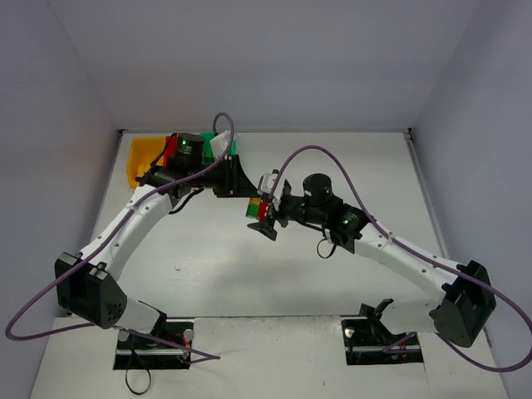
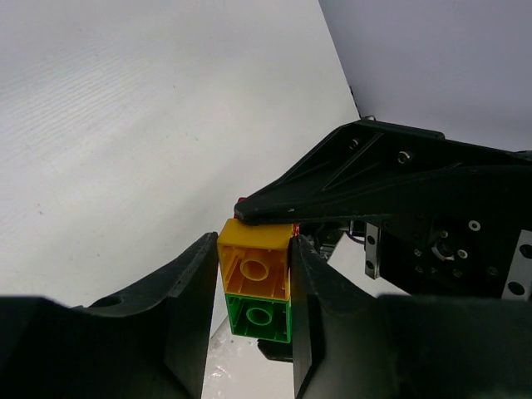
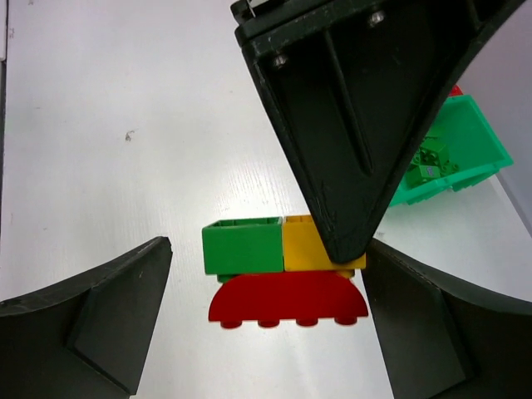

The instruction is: Sort the legos into containers by color

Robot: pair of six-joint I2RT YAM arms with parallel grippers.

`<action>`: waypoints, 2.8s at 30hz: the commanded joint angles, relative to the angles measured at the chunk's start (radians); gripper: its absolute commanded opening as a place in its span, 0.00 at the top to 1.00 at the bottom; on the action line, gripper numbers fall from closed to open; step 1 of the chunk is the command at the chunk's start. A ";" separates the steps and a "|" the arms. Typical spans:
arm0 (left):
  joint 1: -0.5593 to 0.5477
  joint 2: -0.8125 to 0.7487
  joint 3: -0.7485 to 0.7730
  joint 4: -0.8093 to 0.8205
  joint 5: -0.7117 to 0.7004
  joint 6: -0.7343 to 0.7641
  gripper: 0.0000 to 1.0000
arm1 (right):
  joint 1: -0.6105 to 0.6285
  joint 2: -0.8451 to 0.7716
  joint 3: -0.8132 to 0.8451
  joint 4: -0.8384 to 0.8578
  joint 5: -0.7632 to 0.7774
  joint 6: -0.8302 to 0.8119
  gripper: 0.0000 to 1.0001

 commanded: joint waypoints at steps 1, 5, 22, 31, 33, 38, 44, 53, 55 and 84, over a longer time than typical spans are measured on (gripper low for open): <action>0.010 -0.025 0.016 0.064 0.042 0.045 0.99 | -0.009 -0.057 -0.005 0.053 0.020 0.002 0.09; 0.010 -0.036 0.005 0.075 0.039 0.052 0.99 | -0.017 -0.058 -0.013 0.055 0.039 0.005 0.14; 0.010 -0.106 -0.072 0.240 -0.059 0.023 0.99 | -0.028 -0.037 0.019 0.058 0.127 0.115 0.07; 0.006 -0.190 -0.171 0.393 -0.331 -0.096 0.99 | -0.024 -0.015 0.059 0.073 0.276 0.526 0.08; 0.001 -0.203 -0.197 0.421 -0.370 -0.122 0.99 | -0.020 -0.012 0.061 0.076 0.339 0.596 0.08; -0.010 -0.229 -0.231 0.489 -0.433 -0.175 0.99 | 0.006 0.014 0.070 0.090 0.408 0.620 0.07; -0.020 -0.241 -0.234 0.487 -0.459 -0.190 0.99 | 0.026 0.066 0.122 0.105 0.428 0.611 0.07; -0.023 -0.263 -0.254 0.487 -0.470 -0.196 0.99 | 0.048 0.124 0.164 0.133 0.465 0.603 0.13; -0.026 -0.266 -0.256 0.483 -0.468 -0.195 0.99 | 0.051 0.136 0.170 0.137 0.473 0.603 0.20; 0.071 -0.312 -0.277 0.213 -0.684 -0.049 1.00 | -0.100 0.112 0.070 0.107 0.577 0.568 1.00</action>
